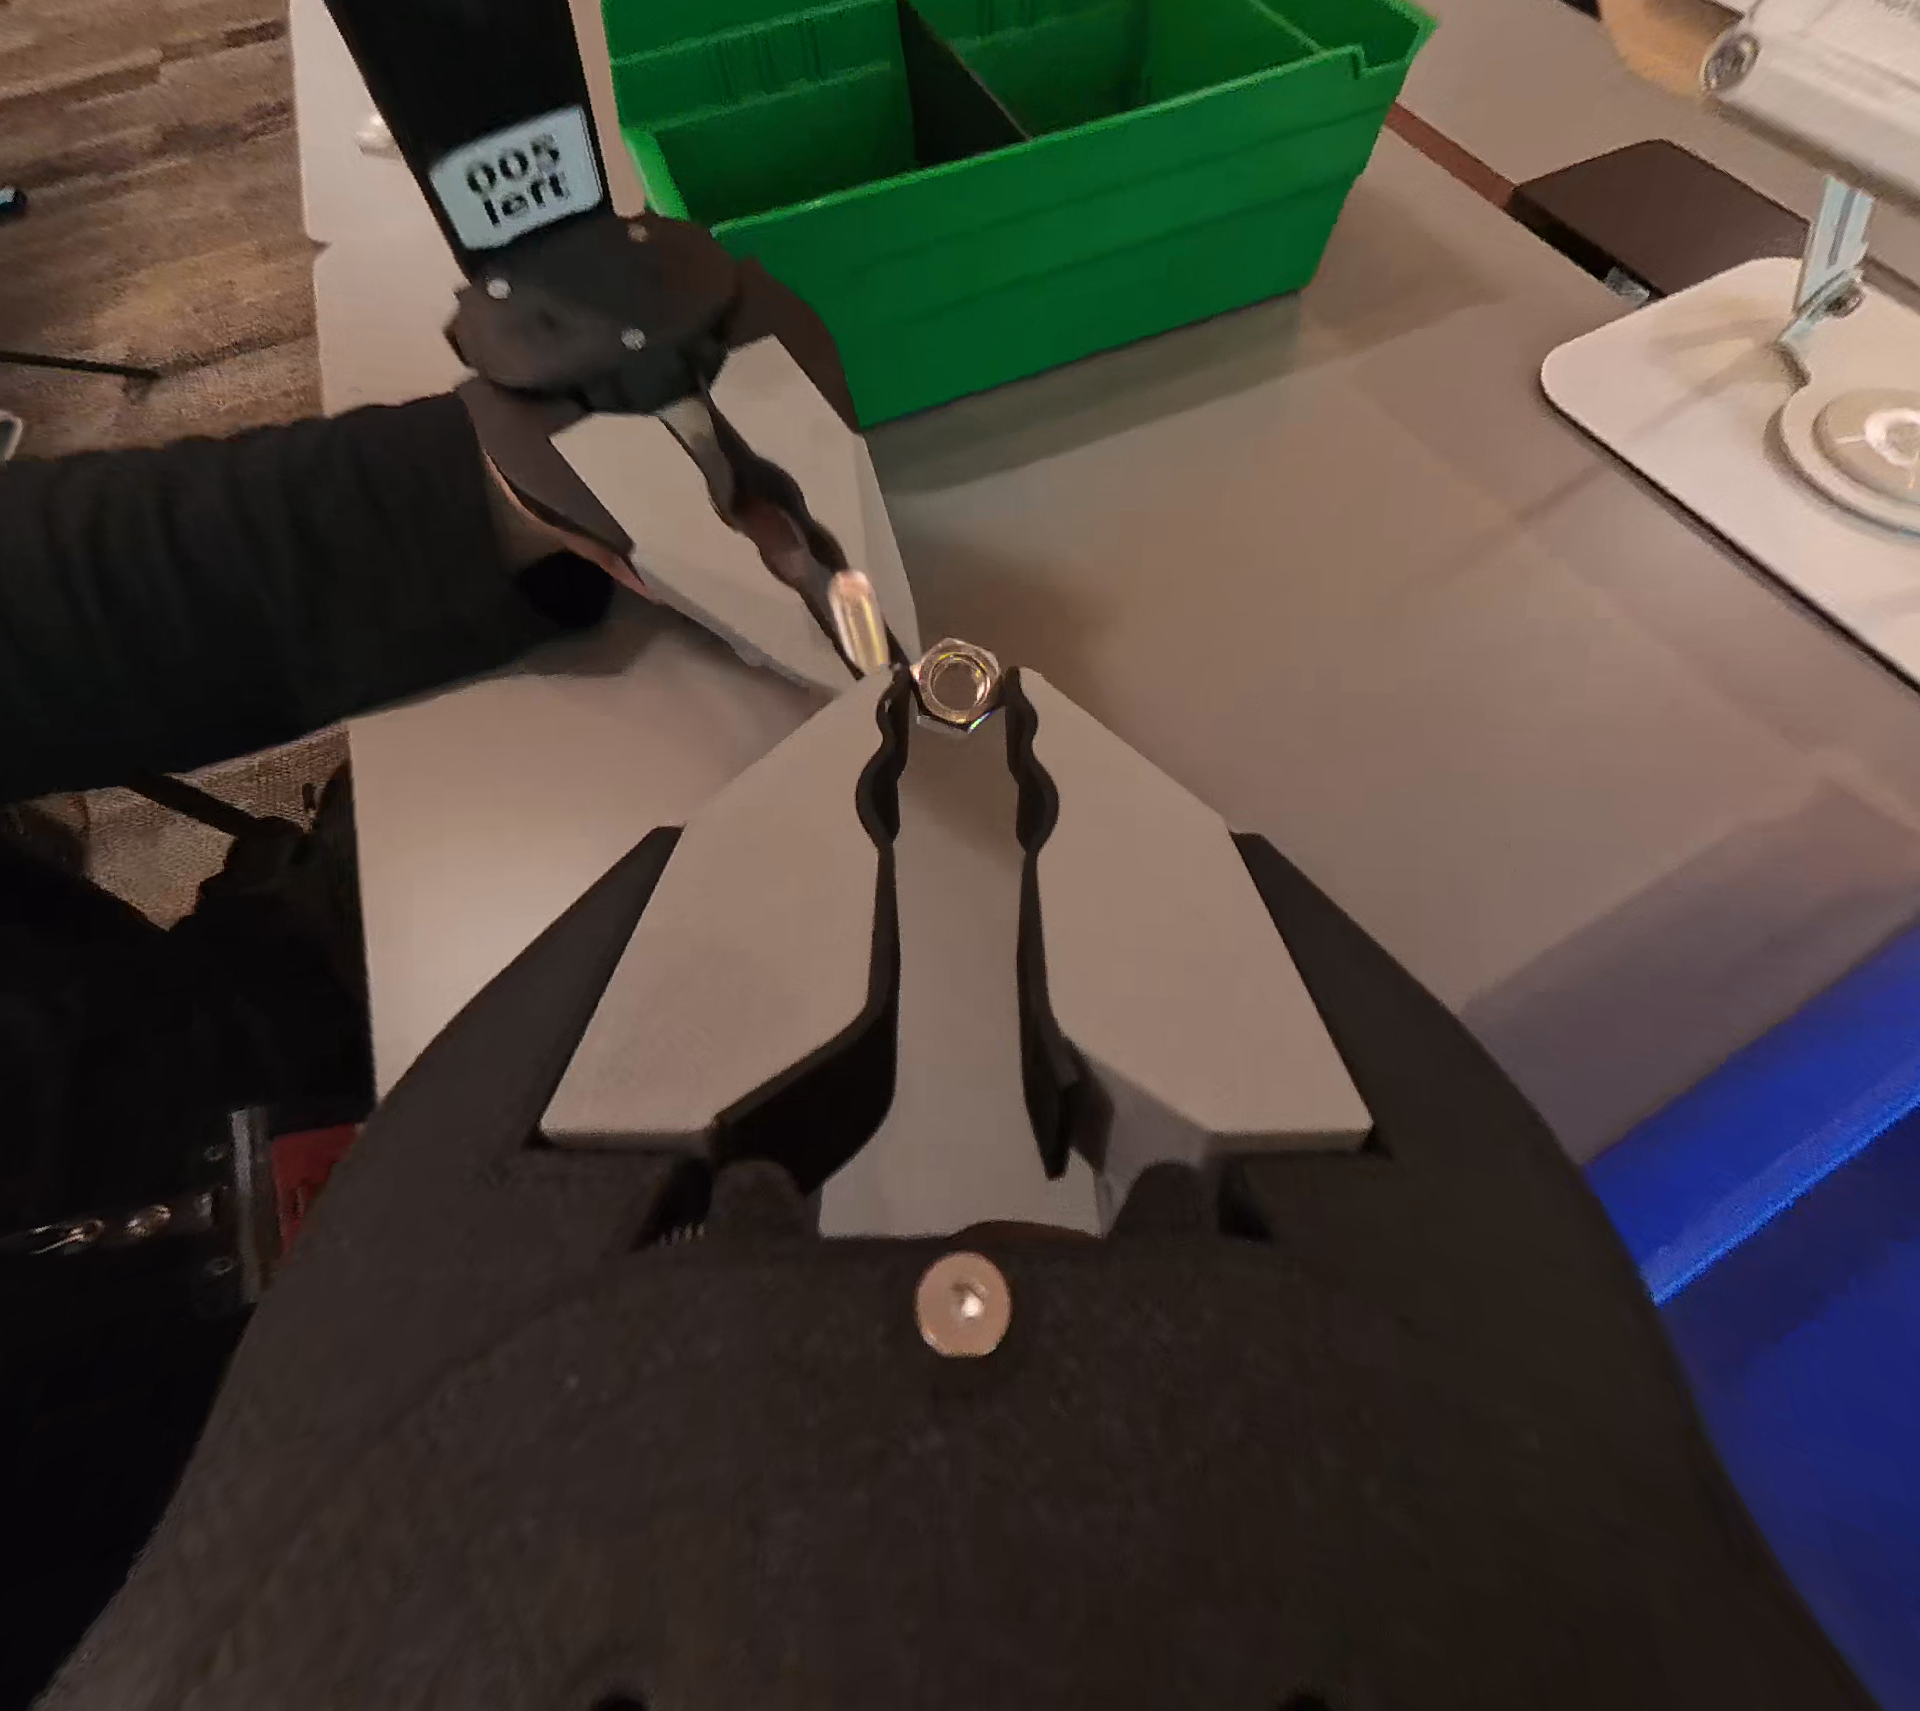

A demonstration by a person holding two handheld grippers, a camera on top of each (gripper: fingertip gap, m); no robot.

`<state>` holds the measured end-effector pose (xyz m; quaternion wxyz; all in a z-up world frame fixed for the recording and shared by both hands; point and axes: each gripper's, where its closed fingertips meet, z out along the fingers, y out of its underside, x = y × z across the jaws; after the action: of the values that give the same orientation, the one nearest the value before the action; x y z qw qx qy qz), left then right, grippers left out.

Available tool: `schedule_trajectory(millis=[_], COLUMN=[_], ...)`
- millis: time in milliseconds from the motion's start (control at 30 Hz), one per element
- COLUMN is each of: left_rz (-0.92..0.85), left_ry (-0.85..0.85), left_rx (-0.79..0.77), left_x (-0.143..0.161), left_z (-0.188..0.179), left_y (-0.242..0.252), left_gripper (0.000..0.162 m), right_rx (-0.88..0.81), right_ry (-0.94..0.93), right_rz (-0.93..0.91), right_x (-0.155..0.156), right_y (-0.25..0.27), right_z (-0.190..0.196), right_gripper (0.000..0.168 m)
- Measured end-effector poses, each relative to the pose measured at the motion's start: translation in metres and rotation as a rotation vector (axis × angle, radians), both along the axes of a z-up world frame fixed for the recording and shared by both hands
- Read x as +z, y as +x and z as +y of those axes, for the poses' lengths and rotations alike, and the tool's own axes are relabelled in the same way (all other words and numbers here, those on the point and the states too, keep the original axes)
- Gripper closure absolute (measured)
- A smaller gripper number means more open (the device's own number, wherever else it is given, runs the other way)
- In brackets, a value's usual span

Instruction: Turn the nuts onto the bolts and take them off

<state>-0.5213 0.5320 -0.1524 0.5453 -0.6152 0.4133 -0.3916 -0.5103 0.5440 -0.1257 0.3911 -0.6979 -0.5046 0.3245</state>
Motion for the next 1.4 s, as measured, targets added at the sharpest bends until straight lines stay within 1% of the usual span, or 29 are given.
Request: schedule_trajectory(millis=[67, 133, 333, 567, 1167, 1400], left_rz=[0.005, 0.004, 0.009, -0.029, -0.041, -0.010], left_ry=[0.007, 0.010, 0.023, 0.018, -0.002, 0.002], left_rx=[0.009, 0.012, 0.013, 0.016, 0.005, 0.012], left_x=[0.000, 0.000, 0.000, 0.004, 0.005, 0.002], left_z=[0.001, 0.001, 0.000, 0.000, -0.001, -0.001], left_y=[0.000, 0.000, 0.000, -0.003, -0.002, 0.000], left_gripper=[0.155, 0.155, 0.155, 0.156, 0.156, 0.155], right_rx=[0.017, 0.026, 0.038, 0.030, 0.028, 0.026], right_ry=[-0.013, -0.024, -0.015, -0.011, -0.014, 0.042], right_rz=[-0.031, -0.072, -0.193, -0.196, -0.215, -0.284], right_x=[0.010, 0.013, 0.009, 0.008, 0.004, 0.000], right_y=[-0.007, -0.014, -0.024, -0.031, -0.033, -0.032], right_z=[-0.004, -0.007, -0.015, -0.016, -0.015, -0.014], right_gripper=[0.153, 0.153, 0.153, 0.153, 0.153, 0.153])
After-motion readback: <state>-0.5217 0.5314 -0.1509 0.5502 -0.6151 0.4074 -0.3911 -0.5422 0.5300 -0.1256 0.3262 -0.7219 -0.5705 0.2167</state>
